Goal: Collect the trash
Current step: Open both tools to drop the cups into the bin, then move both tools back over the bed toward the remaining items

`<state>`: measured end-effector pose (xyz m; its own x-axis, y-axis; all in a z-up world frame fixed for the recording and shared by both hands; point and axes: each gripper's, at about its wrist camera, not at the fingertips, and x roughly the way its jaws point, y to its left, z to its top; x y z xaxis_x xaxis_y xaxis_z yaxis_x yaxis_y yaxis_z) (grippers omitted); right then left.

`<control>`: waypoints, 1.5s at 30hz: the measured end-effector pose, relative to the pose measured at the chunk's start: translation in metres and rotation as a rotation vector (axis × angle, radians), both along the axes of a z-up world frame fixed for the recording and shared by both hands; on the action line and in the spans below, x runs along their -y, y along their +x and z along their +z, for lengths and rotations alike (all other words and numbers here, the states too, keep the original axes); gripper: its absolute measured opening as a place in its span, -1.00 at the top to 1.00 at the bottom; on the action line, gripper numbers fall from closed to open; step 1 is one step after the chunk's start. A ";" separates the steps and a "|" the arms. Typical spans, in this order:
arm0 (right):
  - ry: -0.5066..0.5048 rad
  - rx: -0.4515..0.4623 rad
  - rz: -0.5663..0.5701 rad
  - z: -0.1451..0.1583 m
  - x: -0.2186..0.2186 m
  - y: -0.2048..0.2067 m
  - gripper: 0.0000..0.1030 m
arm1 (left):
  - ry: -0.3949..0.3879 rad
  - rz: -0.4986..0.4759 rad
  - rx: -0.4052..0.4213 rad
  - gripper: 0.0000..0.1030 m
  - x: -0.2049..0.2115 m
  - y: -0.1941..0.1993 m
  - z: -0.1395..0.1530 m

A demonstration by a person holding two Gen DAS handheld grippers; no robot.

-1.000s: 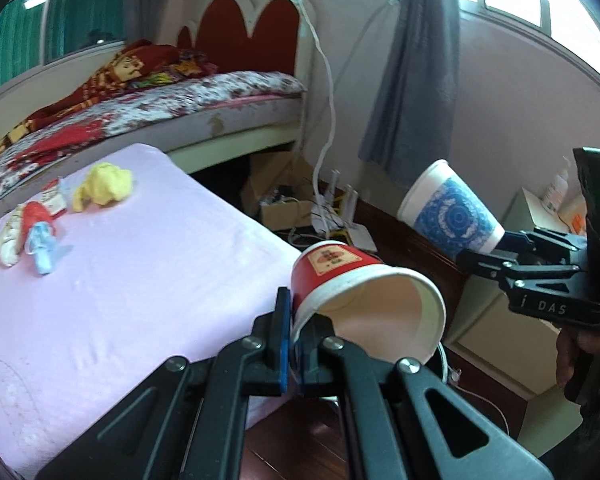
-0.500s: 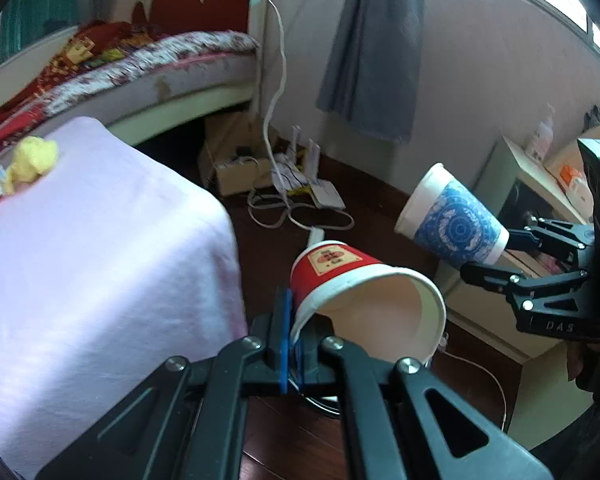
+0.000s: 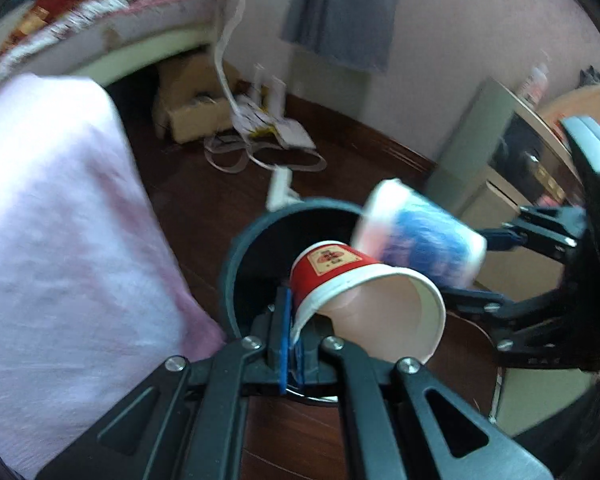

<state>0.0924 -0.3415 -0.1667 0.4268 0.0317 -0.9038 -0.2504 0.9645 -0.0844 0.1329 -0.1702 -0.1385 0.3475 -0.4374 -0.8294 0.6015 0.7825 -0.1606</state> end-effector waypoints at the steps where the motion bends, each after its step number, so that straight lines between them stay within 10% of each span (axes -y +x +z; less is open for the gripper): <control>1: -0.043 -0.005 -0.007 -0.006 0.000 0.002 -0.74 | 0.008 0.000 -0.032 0.81 0.001 0.001 -0.007; 5: -0.129 -0.008 -0.050 -0.017 0.011 0.009 -1.00 | 0.045 0.087 -0.035 -0.42 -0.014 0.003 -0.017; 10: -0.082 -0.056 -0.133 -0.016 0.029 0.021 -1.00 | 0.086 0.159 0.005 -0.69 -0.030 -0.001 -0.018; 45: -0.071 0.043 -0.100 0.033 -0.005 0.012 -1.00 | 0.115 0.256 0.156 -0.94 -0.058 -0.014 0.041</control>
